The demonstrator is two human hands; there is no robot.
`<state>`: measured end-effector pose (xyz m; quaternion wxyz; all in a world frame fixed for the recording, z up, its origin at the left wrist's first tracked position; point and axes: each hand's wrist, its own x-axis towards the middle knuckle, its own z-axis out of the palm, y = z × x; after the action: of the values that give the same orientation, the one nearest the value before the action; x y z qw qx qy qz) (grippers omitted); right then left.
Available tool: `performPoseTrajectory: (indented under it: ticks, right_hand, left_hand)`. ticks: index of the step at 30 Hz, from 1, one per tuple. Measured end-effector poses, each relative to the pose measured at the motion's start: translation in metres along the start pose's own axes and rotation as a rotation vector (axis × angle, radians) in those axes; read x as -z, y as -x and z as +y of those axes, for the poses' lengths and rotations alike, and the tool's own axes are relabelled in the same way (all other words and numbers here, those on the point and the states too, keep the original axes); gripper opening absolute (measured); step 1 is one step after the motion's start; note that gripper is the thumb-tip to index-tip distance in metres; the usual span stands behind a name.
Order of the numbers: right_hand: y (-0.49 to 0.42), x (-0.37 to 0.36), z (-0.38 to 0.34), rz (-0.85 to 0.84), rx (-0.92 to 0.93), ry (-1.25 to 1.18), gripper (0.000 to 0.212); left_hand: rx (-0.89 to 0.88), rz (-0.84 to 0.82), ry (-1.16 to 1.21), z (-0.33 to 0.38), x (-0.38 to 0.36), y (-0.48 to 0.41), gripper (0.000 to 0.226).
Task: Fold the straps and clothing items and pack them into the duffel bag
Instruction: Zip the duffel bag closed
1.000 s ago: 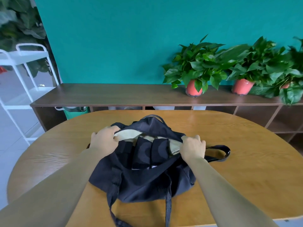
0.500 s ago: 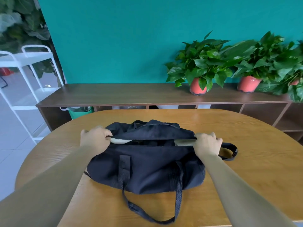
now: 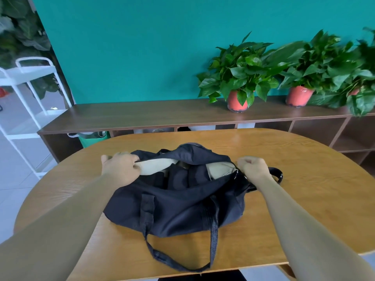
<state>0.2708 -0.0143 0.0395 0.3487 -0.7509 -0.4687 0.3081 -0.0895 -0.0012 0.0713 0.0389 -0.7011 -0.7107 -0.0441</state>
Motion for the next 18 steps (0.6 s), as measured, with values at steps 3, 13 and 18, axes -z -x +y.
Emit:
performPoseTrajectory:
  ticks: [3,13,18]
  right_hand:
    - [0.005,0.015,0.010,-0.051,-0.080,-0.168,0.025]
    - [0.008,0.002,0.019,-0.213,0.071,0.214,0.054]
    - [0.004,0.002,0.018,-0.172,0.109,0.237,0.024]
  left_hand:
    - [-0.058,0.004,0.057,0.016,0.003,0.001,0.030]
    - [-0.180,0.124,0.045,0.047,-0.004,0.001,0.047]
    - [-0.187,0.069,-0.167,0.047,-0.001,-0.004,0.034]
